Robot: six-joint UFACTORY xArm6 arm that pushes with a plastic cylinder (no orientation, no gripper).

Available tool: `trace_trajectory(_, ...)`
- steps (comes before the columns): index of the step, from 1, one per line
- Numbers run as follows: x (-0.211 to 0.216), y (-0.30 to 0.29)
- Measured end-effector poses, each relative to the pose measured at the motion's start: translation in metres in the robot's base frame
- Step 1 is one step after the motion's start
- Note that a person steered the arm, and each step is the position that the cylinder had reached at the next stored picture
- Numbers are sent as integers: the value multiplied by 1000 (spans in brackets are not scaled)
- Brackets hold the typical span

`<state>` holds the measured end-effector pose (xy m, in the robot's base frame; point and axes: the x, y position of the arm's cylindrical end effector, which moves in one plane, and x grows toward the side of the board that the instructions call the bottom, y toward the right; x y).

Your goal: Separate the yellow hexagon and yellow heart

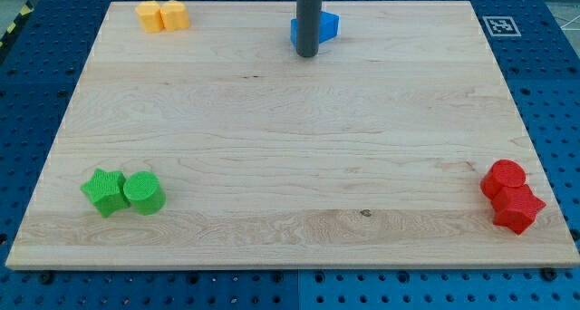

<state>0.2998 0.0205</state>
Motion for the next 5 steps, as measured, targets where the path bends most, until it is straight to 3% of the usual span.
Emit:
trace_trajectory(2,-9,-23)
trace_trajectory(3,-3,-70)
trace_trajectory(5,-17,-218)
